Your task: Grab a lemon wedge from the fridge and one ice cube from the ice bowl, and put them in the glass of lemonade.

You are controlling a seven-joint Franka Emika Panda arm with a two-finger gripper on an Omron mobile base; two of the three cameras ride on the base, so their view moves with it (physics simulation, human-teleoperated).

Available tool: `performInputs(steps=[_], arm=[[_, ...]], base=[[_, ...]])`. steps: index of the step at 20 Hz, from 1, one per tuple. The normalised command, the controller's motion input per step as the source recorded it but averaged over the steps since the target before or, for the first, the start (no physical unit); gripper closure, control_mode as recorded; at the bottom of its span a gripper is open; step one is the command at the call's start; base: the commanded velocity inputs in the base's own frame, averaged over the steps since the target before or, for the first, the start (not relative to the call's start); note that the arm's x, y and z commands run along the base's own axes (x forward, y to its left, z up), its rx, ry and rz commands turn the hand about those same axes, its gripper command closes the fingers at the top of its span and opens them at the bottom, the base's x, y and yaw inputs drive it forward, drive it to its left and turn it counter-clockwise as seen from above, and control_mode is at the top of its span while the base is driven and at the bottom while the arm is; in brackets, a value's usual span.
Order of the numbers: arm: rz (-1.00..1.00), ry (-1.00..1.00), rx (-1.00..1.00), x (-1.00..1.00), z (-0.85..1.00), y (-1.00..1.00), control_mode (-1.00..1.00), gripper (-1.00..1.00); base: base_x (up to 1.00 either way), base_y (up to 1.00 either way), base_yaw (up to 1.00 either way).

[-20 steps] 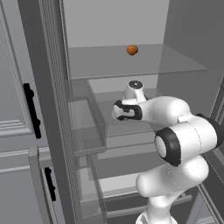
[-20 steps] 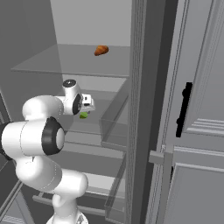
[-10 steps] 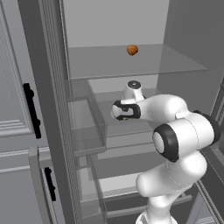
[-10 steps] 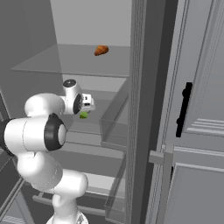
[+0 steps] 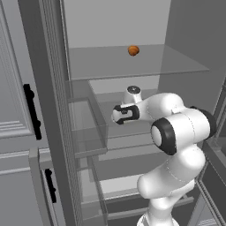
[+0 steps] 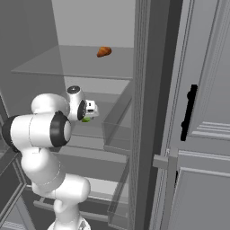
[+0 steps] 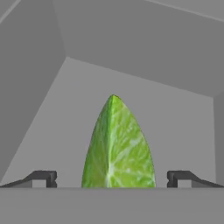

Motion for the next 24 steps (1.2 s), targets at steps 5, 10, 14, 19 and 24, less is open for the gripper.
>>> performInputs(steps=[5,10,14,19,24], arm=[[0.00,0.00,0.00,0.00,-0.08,0.00,-1.00,1.00],[0.00,0.00,0.00,0.00,0.00,0.00,-1.00,1.00],[0.00,0.02,0.00,-0.11,-0.03,0.00,-1.00,1.00],[0.00,0.00,0.02,-0.94,0.02,-0.07,-1.00,1.00],[0.00,0.00,0.06,-1.00,0.04,-0.36,-1.00,1.00]], base=[[0.00,0.00,0.00],[0.00,0.00,0.00],[0.00,0.00,0.00],[0.00,0.00,0.00],[0.00,0.00,0.00]])
